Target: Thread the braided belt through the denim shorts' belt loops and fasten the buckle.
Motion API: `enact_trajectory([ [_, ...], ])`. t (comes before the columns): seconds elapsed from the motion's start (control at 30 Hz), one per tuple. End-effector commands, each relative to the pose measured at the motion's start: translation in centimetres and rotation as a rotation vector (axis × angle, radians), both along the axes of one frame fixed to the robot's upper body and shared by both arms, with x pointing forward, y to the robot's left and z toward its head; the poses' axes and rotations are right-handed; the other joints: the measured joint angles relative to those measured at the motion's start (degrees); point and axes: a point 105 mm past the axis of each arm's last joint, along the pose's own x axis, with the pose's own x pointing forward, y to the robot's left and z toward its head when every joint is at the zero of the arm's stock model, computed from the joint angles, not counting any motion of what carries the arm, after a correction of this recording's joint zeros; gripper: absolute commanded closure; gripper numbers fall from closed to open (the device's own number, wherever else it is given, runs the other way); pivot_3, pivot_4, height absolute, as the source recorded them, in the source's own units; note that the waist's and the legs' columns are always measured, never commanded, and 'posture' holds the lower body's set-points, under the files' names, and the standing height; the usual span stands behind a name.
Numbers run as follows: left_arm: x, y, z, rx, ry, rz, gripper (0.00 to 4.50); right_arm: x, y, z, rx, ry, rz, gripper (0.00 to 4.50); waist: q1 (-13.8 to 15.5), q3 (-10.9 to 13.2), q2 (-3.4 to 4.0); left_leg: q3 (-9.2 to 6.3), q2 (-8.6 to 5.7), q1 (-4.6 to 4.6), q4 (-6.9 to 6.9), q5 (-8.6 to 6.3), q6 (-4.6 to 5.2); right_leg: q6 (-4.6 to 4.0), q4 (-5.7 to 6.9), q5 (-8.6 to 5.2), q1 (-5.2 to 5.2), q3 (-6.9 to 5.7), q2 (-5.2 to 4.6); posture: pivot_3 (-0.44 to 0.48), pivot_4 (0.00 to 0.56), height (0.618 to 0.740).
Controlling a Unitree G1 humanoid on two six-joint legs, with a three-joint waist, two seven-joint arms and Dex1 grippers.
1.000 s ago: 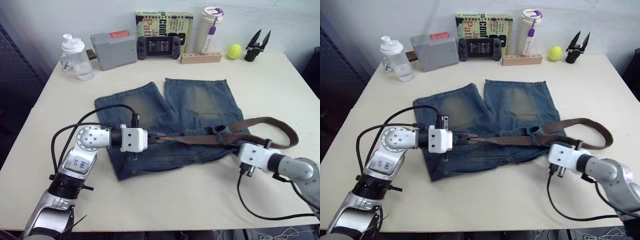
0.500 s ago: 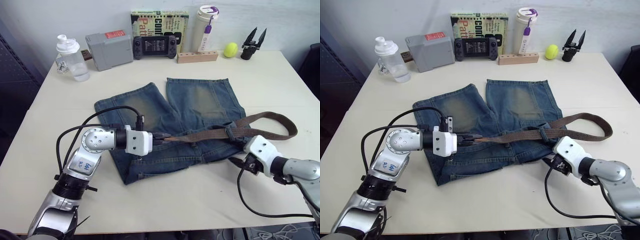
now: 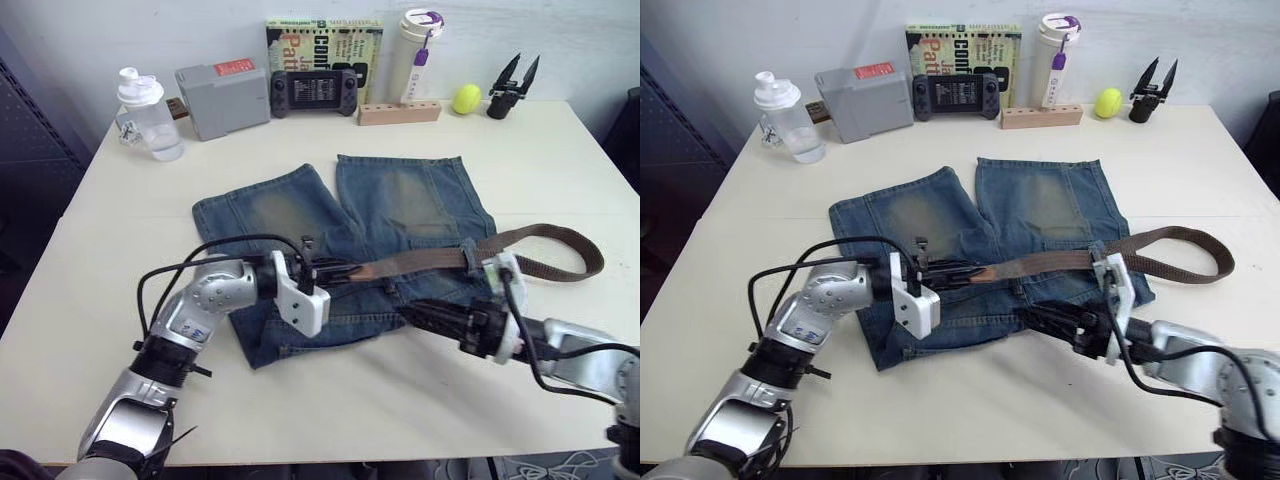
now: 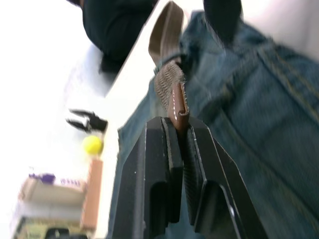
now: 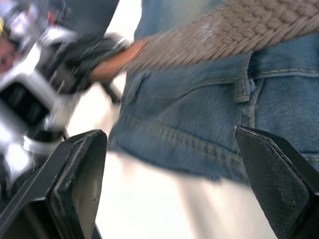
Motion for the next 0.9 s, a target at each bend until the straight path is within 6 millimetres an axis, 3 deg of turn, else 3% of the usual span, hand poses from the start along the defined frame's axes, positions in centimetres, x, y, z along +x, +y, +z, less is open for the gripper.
enact_trajectory([
  [0.03, -0.4, -0.8, 0.6, -0.029, -0.037, -0.028, 4.50, 1.9, -0.7, 0.3, 0.080, 0.053, -0.178, 0.17, 0.0, 0.0, 0.01, 0.06, 0.01, 0.00, 0.00, 0.00, 0.00, 0.00, 0.00, 0.00, 0.00, 0.00, 0.01, 0.000, 0.150, 0.726],
  [0.17, -0.1, -0.9, 0.6, -0.016, -0.051, -0.018, 4.50, 3.5, -0.9, 1.4, 0.248, 0.083, -0.294, 0.17, -0.1, 0.0, 0.01, 0.43, 0.10, -0.01, -0.02, 0.00, 0.00, 0.00, 0.00, 0.00, -0.04, 0.00, 0.09, 0.000, 0.150, 0.726],
  [0.4, 0.6, -0.3, 0.4, 0.002, -0.042, 0.009, 4.50, 3.5, -1.1, 3.1, 0.362, 0.077, -0.321, 0.17, -0.1, 0.0, 0.04, 0.49, 0.10, -0.03, -0.05, 0.00, 0.00, 0.00, -0.01, 0.00, -0.10, 0.05, 0.08, 0.000, 0.150, 0.726],
  [0.63, 0.8, -0.2, 0.2, -0.003, -0.027, 0.023, 4.50, 2.3, -0.7, 2.9, 0.335, 0.069, -0.271, 0.17, -0.1, 0.0, 0.05, 0.51, 0.19, -0.03, -0.06, -0.01, 0.01, 0.00, -0.01, 0.00, -0.11, 0.08, 0.07, 0.000, 0.150, 0.726],
  [0.73, 1.2, 0.0, 0.7, -0.022, -0.027, 0.045, 4.50, 1.5, -0.8, 1.1, 0.246, 0.101, -0.253, 0.17, 0.0, 0.0, 0.05, 0.50, 0.22, -0.04, -0.06, -0.02, 0.03, 0.00, -0.01, 0.00, -0.12, 0.08, 0.05, 0.000, 0.150, 0.726],
  [0.9, 1.0, 0.2, 0.4, -0.014, -0.023, 0.029, 4.50, 1.0, -0.3, 2.3, 0.278, 0.047, -0.216, 0.17, -0.2, 0.0, 0.05, 0.54, 0.22, -0.03, -0.05, -0.02, 0.05, 0.00, 0.00, 0.00, -0.14, 0.11, 0.05, 0.000, 0.150, 0.726],
])
